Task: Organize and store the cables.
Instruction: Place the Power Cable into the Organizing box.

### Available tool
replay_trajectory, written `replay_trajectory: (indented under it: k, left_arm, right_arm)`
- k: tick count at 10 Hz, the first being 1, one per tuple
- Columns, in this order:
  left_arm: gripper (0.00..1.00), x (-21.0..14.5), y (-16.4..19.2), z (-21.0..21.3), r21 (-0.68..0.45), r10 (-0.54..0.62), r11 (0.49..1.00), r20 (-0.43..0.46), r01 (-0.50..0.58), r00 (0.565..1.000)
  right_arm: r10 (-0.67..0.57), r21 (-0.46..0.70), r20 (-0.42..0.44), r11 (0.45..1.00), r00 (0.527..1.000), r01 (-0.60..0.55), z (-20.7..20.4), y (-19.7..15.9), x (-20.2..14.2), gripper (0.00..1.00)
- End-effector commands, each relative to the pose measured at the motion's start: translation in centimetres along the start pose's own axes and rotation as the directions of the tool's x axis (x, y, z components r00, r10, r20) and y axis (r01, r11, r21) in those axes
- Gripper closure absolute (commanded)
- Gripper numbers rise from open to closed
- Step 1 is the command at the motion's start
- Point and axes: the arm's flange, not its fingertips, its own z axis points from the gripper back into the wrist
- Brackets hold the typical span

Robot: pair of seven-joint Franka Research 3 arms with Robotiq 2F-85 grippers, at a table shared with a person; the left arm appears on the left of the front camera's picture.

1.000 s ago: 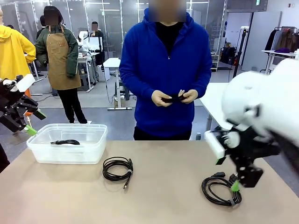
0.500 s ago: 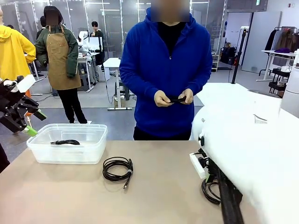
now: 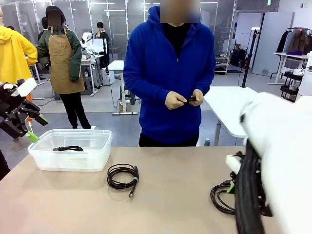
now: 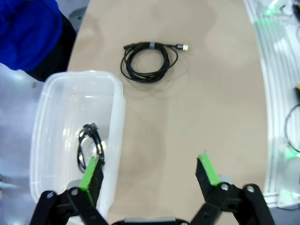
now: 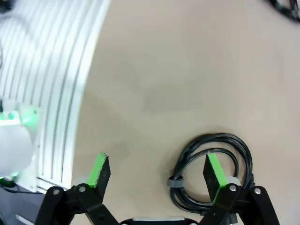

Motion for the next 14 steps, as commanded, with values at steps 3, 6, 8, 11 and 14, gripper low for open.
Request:
replay_trajectory:
  k: [3,6,8,11,14]
  left_arm:
    - [0.0,0.0,0.0,0.1,0.002,0.0,1.0,-0.001,0.0,1.0]
    - [0.0,0.0,0.0,0.1,0.002,0.0,1.0,-0.001,0.0,1.0]
    - [0.0,0.0,0.0,0.1,0.002,0.0,1.0,-0.001,0.0,1.0]
    - [0.0,0.0,0.0,0.1,0.002,0.0,1.0,-0.001,0.0,1.0]
    - [0.0,0.0,0.0,0.1,0.002,0.0,1.0,-0.001,0.0,1.0]
  right_arm:
    - [0.078,0.127,0.242,0.986,0.967,-0.111,1.3,8.9,-5.9,0.0]
    - [0.048,0.055,0.139,0.997,0.989,-0.056,2.1,2.9,-3.2,0.0]
    - [0.048,0.055,0.139,0.997,0.989,-0.056,2.1,2.9,-3.2,0.0]
    - [0.062,0.064,0.143,0.995,0.988,-0.072,2.4,3.0,-3.3,0.0]
    - [0.039,0.105,-0.001,0.994,0.999,-0.039,2.6,-0.2,-3.7,0.0]
